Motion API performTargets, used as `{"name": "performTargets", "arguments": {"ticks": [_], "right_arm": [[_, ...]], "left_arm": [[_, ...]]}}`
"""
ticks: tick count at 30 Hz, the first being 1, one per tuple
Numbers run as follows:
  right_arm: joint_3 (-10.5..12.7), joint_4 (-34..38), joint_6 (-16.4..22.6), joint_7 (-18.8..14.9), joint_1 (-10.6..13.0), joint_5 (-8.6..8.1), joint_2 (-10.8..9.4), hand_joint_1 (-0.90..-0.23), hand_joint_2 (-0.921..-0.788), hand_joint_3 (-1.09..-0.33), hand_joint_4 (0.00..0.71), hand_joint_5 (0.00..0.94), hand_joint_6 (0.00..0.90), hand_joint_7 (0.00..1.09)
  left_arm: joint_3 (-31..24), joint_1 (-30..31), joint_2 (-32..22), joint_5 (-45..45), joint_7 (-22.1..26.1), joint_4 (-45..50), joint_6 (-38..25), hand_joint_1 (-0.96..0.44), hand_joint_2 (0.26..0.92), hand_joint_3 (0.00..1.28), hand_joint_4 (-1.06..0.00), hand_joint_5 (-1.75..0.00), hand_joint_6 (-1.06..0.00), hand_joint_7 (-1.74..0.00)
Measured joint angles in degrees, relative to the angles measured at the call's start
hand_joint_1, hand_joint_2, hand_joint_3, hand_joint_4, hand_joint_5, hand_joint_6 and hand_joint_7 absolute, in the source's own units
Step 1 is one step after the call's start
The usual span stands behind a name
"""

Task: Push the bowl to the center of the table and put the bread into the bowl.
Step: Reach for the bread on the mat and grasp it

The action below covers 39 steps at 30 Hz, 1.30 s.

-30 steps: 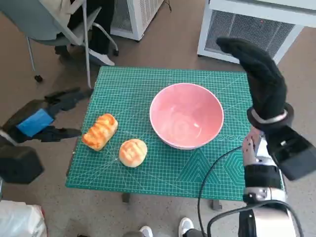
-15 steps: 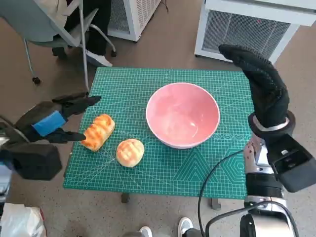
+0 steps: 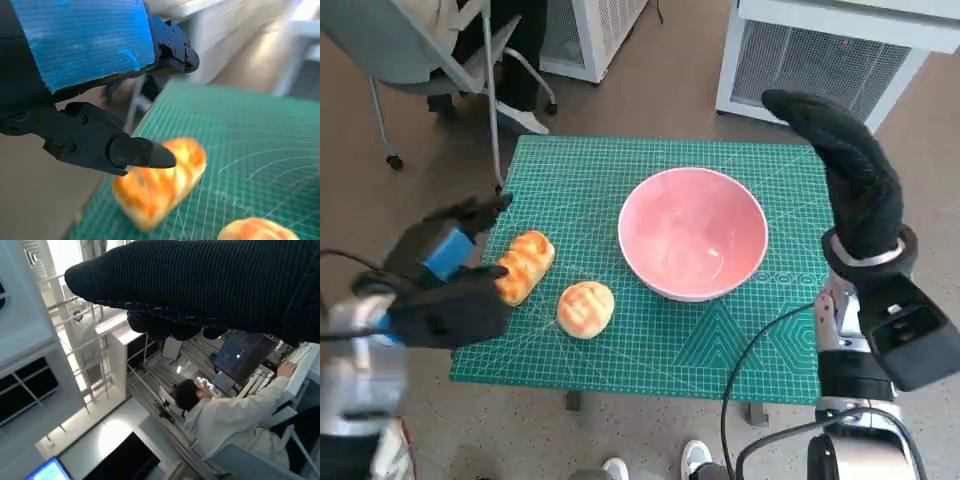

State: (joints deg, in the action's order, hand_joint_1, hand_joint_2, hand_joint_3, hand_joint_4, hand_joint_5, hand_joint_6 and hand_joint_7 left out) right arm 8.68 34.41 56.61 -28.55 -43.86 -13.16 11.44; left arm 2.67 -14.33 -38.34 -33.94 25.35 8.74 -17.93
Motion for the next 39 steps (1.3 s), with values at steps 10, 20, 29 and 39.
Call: {"name": "performTargets", "arguments": {"ticks": [10,20,29,39], "right_arm": [[-0.05,0.14,-0.02,0.08,0.07,-0.15,0.50,-0.594,-0.921,-0.737,0.269,0.001,0.240,0.23],[-0.45,-0.21,-0.38,0.09,0.80,-0.30,0.50,-0.596,-0.921,-0.738,0.268,0.000,0.233,0.24],[-0.67,-0.45,-0.51,0.12,1.18,-0.54,0.44,-0.592,-0.921,-0.738,0.265,0.000,0.227,0.25],[-0.96,-0.64,-0.50,0.66,1.37,-0.46,0.08,-0.588,-0.921,-0.741,0.265,0.000,0.221,0.26]], "left_arm": [[1.83,-0.02,1.47,-1.64,-1.43,0.63,-3.15,-0.71,0.921,0.33,-0.29,0.00,-0.25,0.00],[4.49,0.05,4.82,-3.42,-3.92,-0.22,-6.42,-0.71,0.921,0.33,-0.30,0.00,-0.25,0.00],[6.94,-0.07,7.36,-4.90,-8.20,-4.17,-7.40,-0.67,0.921,0.32,-0.32,-0.01,-0.25,0.00],[9.10,-0.85,10.24,-5.28,-12.48,-11.48,-7.25,-0.60,0.921,0.29,-0.51,-0.09,-0.30,-0.02]]}}
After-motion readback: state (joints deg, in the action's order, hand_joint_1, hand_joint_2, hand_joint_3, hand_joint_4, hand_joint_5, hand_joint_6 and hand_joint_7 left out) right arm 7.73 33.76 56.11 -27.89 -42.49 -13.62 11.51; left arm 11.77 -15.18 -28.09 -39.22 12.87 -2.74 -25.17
